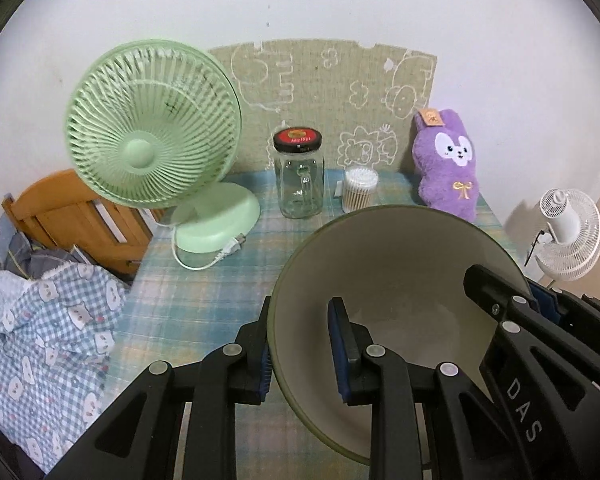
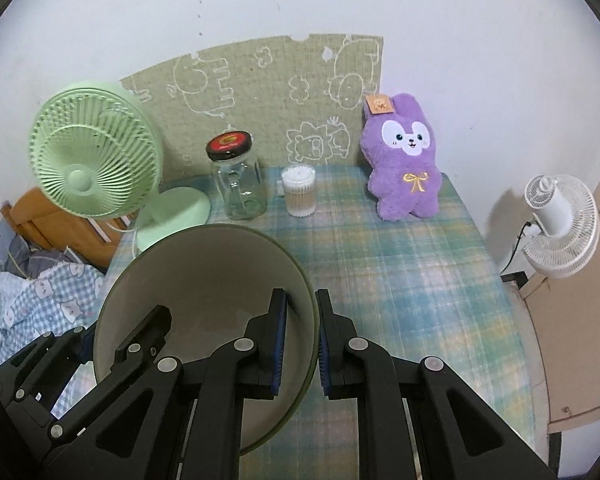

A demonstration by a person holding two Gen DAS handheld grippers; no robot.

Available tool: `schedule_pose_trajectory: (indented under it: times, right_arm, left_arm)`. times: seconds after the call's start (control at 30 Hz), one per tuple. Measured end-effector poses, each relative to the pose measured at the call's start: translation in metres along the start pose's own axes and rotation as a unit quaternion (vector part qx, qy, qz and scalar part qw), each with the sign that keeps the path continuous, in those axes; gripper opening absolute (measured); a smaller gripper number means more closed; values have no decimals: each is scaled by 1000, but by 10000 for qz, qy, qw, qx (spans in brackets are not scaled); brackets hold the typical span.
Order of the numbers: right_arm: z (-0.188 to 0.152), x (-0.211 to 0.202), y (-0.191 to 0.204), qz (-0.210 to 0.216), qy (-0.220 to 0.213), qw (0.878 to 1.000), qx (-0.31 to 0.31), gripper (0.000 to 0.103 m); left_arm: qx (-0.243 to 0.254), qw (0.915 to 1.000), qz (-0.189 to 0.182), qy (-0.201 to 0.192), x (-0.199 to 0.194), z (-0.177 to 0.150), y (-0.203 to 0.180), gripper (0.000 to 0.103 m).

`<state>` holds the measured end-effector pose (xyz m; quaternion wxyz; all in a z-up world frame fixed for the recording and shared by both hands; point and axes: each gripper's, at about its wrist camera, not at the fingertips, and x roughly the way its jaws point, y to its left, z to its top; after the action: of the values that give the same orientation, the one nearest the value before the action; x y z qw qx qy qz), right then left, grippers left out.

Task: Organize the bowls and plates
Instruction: 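Carry the bowl with both grippers toward the plate stack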

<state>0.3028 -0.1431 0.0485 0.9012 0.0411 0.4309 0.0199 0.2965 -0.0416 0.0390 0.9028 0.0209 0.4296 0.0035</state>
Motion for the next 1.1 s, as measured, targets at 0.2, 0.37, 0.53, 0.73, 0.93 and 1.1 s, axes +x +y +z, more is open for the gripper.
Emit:
schedule_pose_trajectory:
  times: [0.2,0.37,0.53,0.73,0.93,1.1]
  right_arm:
    - [-16,-37,7,-153,-123,9998,46,17]
    - [-34,-66,9,-318,-255,9991,112,17]
    - [-56,-86,4,-463,-264,9983,227,17]
    - [-82,-97,-4,-497,-185,9982,279,17]
    - [-109,-97,-10,-500,-30,9983,283,17]
    - [-126,-92,-15,-438,115,9984,329,17]
  left_arm:
    - [66,9999,-132,-89,-32,-13,8,22]
    - [170,9993,-284,-181,-54,-26,8,22]
    - [261,9986,-424,-164,-69,-43,4,22]
    - [335,9982,-487,-86,-79,-67,-3,22]
    - [300,9982,-498,137,-76,-91,-8,22]
    - [266,9981,-470,308,-72,-109,-11,22]
